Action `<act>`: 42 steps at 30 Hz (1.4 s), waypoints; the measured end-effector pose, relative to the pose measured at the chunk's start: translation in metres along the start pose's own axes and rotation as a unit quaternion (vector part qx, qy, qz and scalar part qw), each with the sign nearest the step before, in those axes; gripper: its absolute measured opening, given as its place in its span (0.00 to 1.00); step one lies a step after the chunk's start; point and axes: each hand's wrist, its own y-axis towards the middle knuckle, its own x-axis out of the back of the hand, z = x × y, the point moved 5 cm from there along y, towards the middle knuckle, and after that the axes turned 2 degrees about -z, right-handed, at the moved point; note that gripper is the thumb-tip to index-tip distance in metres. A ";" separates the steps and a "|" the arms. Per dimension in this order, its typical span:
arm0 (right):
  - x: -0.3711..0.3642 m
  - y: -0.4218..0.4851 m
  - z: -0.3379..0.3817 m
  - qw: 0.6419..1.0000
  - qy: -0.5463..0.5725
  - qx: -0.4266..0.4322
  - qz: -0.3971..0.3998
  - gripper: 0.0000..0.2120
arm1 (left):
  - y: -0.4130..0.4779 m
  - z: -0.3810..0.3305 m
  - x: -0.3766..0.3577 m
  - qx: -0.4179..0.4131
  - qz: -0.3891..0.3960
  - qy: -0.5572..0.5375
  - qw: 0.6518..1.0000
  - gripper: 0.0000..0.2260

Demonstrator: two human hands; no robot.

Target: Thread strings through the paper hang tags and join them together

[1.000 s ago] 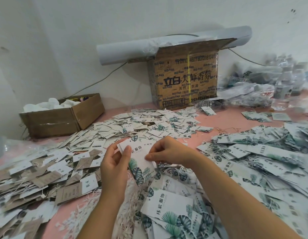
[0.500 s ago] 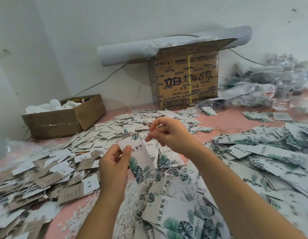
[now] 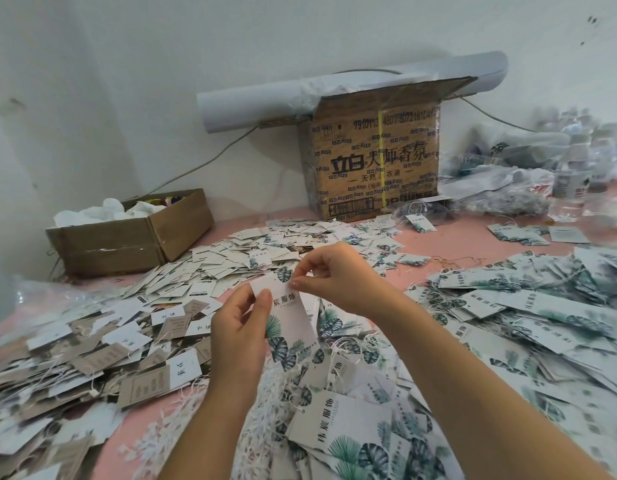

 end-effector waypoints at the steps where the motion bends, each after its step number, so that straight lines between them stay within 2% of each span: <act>1: 0.000 0.000 0.001 1.000 -0.005 0.005 -0.002 0.05 | 0.000 0.000 0.000 0.001 -0.002 -0.003 1.000 0.10; 9: 0.008 -0.003 0.009 0.996 0.054 0.039 -0.051 0.10 | 0.000 -0.003 0.000 -0.006 -0.010 -0.009 1.000 0.12; 12: 0.005 -0.001 0.011 0.996 0.058 0.048 -0.039 0.11 | -0.001 -0.004 0.001 -0.013 -0.009 -0.006 1.000 0.14; 15: -0.001 0.000 0.012 0.998 0.032 0.043 -0.014 0.12 | -0.001 -0.006 0.001 -0.021 -0.021 -0.001 1.000 0.16; 24: -0.006 -0.001 0.016 0.998 -0.015 0.050 0.021 0.05 | -0.003 -0.010 0.002 -0.040 -0.042 0.016 0.998 0.16; 29: -0.008 -0.002 0.020 0.994 -0.083 0.067 0.016 0.03 | -0.003 -0.010 0.001 -0.050 -0.041 0.022 0.998 0.16; 36: -0.010 -0.003 0.026 0.985 -0.146 0.093 0.000 0.05 | -0.005 -0.011 -0.001 -0.054 -0.029 0.017 0.998 0.11; 42: -0.011 -0.004 0.030 0.977 -0.186 0.106 -0.009 0.07 | -0.005 -0.010 -0.001 -0.057 -0.027 0.013 0.998 0.12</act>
